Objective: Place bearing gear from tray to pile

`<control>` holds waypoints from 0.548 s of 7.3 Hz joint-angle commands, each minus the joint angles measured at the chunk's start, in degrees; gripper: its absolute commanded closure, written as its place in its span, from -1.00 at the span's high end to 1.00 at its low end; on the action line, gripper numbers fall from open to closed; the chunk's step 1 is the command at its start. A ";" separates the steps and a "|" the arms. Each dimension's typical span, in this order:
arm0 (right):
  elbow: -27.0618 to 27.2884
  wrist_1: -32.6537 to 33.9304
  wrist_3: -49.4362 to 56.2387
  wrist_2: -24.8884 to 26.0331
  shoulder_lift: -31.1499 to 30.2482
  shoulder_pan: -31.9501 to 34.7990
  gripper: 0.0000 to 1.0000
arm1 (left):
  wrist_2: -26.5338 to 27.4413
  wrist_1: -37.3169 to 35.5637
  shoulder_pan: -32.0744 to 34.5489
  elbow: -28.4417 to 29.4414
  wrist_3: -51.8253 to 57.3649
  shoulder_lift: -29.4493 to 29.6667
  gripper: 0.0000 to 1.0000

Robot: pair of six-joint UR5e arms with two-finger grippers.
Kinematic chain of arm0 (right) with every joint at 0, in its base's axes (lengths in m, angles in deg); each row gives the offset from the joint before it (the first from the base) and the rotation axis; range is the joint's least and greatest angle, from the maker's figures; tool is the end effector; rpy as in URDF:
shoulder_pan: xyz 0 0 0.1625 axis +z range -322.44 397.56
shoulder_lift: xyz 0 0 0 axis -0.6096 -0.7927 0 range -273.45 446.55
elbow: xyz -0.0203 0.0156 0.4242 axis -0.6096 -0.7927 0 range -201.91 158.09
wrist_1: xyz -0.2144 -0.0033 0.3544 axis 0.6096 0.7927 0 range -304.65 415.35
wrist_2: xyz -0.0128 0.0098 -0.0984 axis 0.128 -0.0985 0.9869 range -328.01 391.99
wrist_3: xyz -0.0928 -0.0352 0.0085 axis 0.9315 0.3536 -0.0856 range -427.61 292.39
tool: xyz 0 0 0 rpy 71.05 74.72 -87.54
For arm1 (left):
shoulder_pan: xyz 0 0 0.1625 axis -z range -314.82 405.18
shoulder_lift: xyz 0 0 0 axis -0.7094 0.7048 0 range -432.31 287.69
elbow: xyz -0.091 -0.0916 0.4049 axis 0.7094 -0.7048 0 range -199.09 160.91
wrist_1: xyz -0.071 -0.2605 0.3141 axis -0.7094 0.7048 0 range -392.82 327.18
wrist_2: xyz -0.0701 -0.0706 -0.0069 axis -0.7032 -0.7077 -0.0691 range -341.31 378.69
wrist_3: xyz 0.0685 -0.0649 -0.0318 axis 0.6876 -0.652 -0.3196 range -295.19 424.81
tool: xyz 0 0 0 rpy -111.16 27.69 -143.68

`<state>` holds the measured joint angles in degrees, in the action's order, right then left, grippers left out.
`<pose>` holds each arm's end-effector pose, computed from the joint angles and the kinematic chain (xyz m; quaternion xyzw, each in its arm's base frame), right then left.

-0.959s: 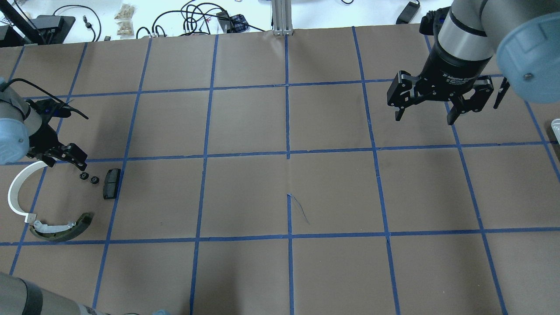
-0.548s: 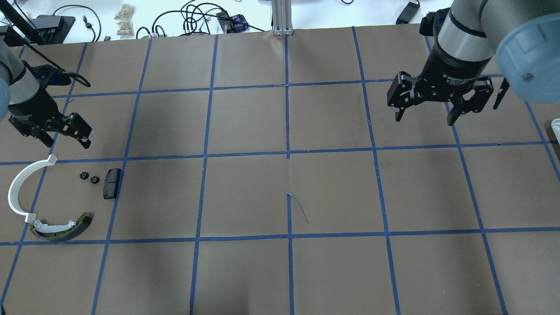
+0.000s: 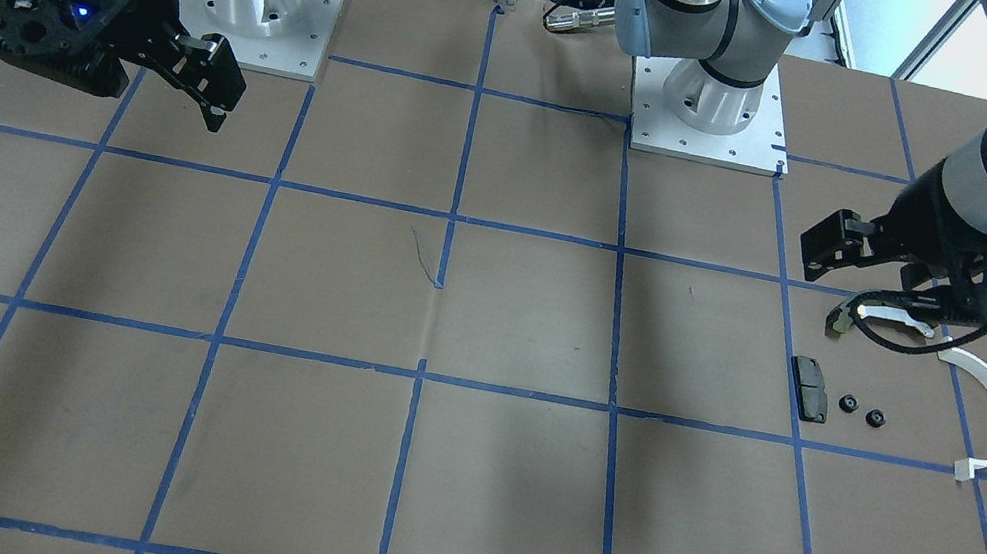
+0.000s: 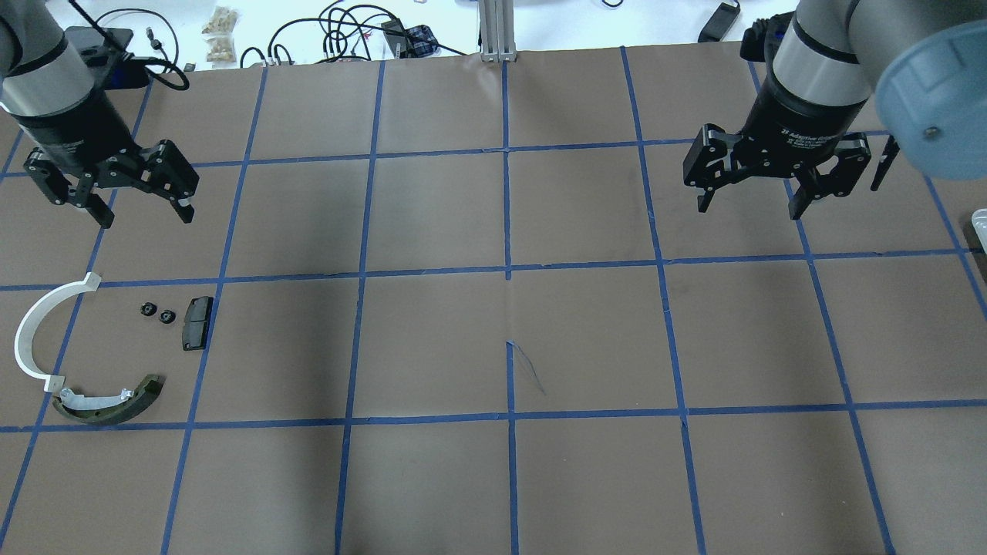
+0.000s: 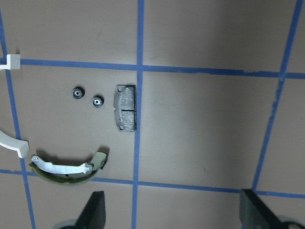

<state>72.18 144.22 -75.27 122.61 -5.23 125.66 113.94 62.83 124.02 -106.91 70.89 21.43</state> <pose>0.1166 -0.4764 0.4661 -0.0832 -0.9961 -0.0297 0.0069 -0.0237 -0.5207 0.4651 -0.0414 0.9961 0.0689 0.0358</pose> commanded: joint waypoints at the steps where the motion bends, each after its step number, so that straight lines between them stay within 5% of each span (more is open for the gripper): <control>1: -0.04 -0.89 0.18 -0.62 -0.59 -0.12 1.00 | -2.61 -3.25 4.91 1.60 -5.70 -4.16 1.00; 4: 0.22 -0.72 0.27 -0.80 -0.86 -0.12 1.00 | -2.27 -6.85 10.89 -0.76 -5.20 -5.05 1.00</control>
<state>72.34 143.55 -75.03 121.84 -6.04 125.59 111.72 58.48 132.78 -106.60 65.49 16.65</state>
